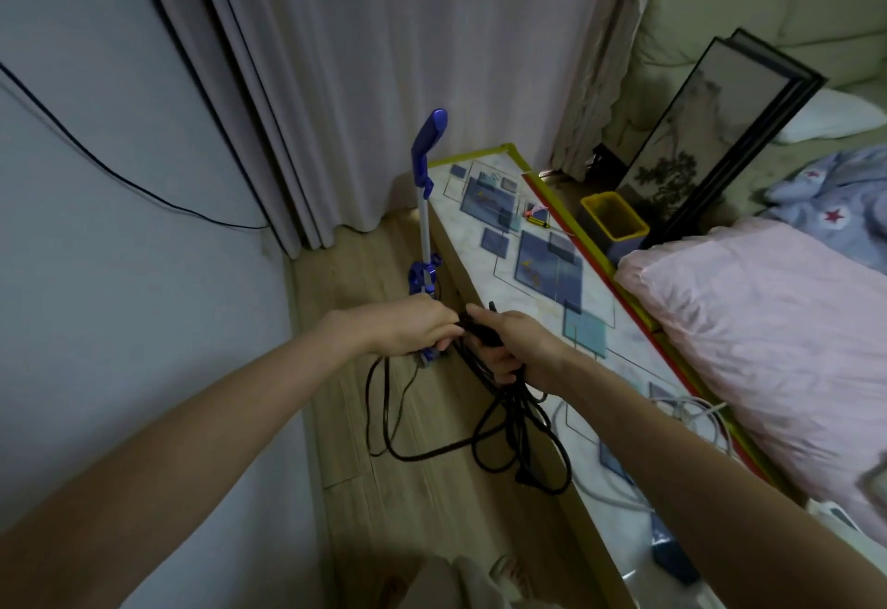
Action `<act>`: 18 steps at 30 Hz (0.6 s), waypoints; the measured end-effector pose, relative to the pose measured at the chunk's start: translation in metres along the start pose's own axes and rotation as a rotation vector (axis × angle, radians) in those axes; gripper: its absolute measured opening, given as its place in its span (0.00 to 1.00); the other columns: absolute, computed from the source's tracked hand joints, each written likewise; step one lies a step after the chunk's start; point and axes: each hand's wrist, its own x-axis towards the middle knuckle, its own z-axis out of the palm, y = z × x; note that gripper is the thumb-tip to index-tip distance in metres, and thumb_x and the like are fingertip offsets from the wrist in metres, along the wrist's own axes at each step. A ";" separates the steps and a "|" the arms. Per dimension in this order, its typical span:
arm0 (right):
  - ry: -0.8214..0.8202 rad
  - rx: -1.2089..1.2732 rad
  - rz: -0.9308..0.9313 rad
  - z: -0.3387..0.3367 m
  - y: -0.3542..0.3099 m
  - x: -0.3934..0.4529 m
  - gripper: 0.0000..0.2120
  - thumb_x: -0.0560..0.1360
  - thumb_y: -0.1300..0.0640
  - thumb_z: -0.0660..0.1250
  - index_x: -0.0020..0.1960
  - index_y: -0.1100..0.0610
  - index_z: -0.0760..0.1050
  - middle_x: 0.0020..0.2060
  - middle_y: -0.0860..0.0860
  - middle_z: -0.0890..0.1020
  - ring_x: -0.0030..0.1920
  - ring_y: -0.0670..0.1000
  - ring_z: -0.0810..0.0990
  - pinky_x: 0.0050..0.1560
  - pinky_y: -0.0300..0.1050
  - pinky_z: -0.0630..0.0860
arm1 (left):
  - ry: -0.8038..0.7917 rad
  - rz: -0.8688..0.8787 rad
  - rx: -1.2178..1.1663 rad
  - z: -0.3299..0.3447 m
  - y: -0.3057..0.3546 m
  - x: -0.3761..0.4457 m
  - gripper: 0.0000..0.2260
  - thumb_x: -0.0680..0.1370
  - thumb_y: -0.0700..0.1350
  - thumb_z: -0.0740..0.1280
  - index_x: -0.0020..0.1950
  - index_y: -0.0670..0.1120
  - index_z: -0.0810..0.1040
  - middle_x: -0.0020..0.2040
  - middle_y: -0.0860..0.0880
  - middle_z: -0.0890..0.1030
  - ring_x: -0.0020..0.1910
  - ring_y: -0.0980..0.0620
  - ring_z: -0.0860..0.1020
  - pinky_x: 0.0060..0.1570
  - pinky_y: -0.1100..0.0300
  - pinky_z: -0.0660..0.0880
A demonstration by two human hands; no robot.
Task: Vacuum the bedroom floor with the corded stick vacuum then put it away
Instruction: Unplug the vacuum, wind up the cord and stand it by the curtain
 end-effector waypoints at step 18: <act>0.557 -0.166 -0.300 -0.012 0.015 0.006 0.19 0.75 0.47 0.70 0.30 0.57 0.76 0.19 0.45 0.69 0.21 0.45 0.65 0.26 0.40 0.62 | -0.066 -0.239 -1.168 0.035 0.024 0.022 0.19 0.85 0.53 0.50 0.40 0.44 0.67 0.24 0.54 0.60 0.21 0.57 0.55 0.20 0.66 0.54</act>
